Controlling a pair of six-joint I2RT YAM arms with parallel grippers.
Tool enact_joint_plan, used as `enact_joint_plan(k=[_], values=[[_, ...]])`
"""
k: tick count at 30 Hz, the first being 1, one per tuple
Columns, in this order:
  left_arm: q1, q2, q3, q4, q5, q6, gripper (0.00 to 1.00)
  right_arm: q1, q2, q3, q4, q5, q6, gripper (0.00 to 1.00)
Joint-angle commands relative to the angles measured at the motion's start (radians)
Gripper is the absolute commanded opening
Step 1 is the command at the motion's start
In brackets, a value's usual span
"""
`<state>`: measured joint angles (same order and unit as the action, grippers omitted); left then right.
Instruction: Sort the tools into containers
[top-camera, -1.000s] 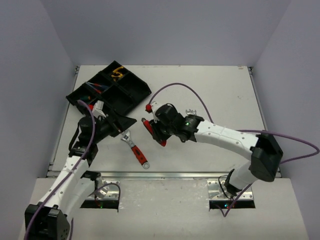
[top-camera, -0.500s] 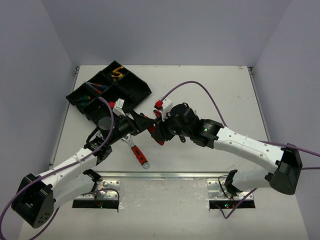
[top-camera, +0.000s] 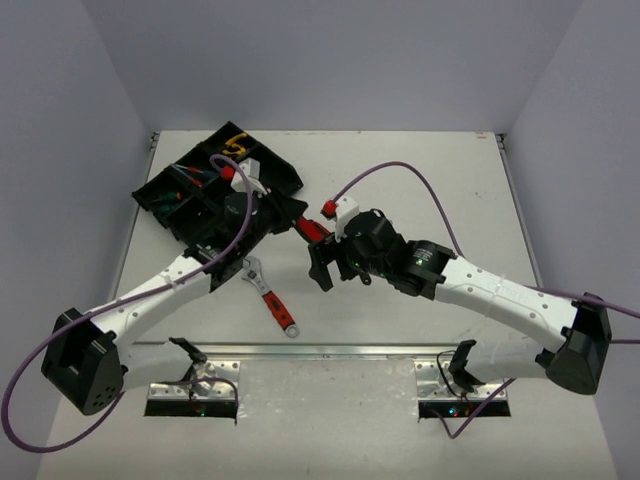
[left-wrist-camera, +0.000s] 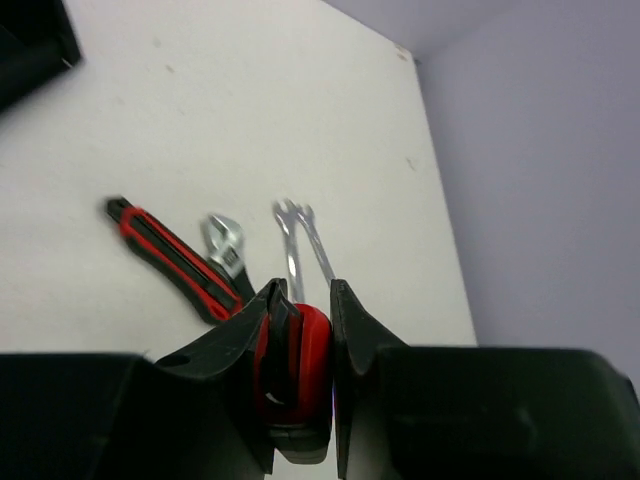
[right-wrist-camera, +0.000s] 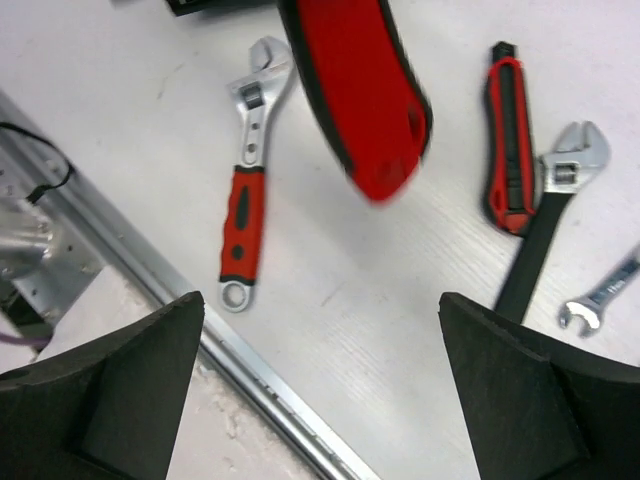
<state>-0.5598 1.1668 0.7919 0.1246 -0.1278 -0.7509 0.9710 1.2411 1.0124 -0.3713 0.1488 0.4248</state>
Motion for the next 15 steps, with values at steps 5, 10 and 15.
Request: enact_joint_plan(k=[5,10,15], values=[[0.25,0.381,0.391,-0.083,-0.202,0.193,0.0,-0.014,-0.198,-0.078,-0.071,0.152,-0.001,0.99],[0.331,0.67,0.734,-0.151,-0.163,0.261,0.0,-0.018,-0.243,-0.13,-0.104,0.16,-0.012,0.99],[0.382,0.914,1.028,-0.251,-0.104,0.295,0.0,-0.023,-0.281,-0.166,-0.117,0.165,-0.031,0.99]])
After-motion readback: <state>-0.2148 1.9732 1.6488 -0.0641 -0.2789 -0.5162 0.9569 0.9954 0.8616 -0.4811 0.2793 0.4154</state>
